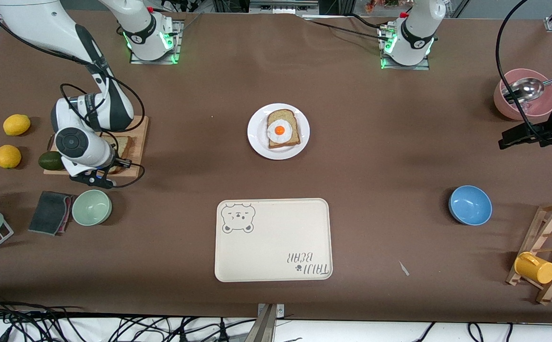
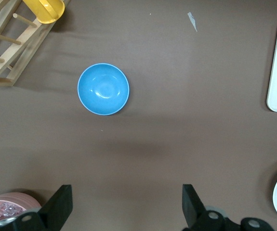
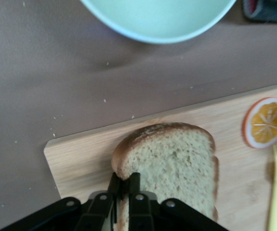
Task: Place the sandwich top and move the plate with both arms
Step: 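Grasp the bread slice edge with the right gripper and lift it, then carry the bread slice with the right gripper over the white plate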
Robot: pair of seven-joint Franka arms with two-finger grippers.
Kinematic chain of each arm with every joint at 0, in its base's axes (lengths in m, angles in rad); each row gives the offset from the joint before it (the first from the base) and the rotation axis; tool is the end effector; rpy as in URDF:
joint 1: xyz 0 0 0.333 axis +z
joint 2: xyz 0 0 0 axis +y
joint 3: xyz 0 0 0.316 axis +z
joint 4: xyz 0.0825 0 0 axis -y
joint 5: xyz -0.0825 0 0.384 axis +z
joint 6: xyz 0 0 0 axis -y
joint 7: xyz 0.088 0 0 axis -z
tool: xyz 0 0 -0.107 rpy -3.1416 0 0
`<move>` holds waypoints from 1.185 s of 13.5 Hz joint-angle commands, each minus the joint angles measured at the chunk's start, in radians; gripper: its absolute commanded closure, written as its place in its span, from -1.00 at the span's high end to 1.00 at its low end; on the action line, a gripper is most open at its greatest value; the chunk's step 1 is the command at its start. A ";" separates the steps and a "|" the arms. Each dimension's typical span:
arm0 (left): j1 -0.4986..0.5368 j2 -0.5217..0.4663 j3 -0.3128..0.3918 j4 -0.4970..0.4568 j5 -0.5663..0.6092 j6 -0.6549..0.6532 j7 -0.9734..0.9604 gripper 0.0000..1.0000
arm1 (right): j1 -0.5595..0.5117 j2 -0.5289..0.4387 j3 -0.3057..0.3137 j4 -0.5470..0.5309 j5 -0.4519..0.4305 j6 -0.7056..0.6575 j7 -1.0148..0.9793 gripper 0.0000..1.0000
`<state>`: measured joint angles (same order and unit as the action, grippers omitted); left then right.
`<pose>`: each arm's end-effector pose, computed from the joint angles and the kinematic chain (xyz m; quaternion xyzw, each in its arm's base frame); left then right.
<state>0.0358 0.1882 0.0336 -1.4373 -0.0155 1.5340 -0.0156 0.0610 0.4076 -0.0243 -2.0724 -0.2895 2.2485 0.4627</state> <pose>0.6047 0.0384 0.5748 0.9980 0.0424 -0.0455 0.0058 0.5640 0.0126 0.2146 0.9819 -0.1068 -0.0849 0.1311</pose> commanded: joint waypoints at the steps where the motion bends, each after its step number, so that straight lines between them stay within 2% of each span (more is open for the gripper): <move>1: -0.001 -0.006 0.000 -0.003 0.002 0.008 0.011 1.00 | 0.032 -0.004 0.012 0.098 -0.019 -0.157 0.014 -1.00; 4: 0.001 -0.006 0.000 -0.003 0.002 0.008 0.011 1.00 | 0.080 -0.003 0.012 0.168 -0.008 -0.240 0.013 -1.00; 6: 0.003 -0.006 0.000 -0.003 0.002 0.009 0.013 1.00 | 0.134 -0.003 0.012 0.237 -0.005 -0.358 0.063 -1.00; 8: 0.003 -0.006 0.000 -0.003 0.002 0.008 0.013 1.00 | 0.241 0.000 0.012 0.311 -0.004 -0.484 0.166 -1.00; 10: 0.003 -0.006 0.000 -0.005 0.002 0.008 0.013 1.00 | 0.319 0.002 0.014 0.350 0.006 -0.546 0.215 -1.00; 12: 0.004 -0.006 0.000 -0.003 0.000 0.008 0.013 1.00 | 0.391 -0.001 0.014 0.382 0.126 -0.547 0.278 -1.00; 16: 0.004 -0.006 0.000 -0.003 0.000 0.008 0.013 1.00 | 0.516 0.011 0.015 0.454 0.295 -0.553 0.431 -1.00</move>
<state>0.0368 0.1882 0.0343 -1.4373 -0.0155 1.5340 -0.0156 0.5372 0.4063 -0.0029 -1.6729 -0.0702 1.7274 0.8162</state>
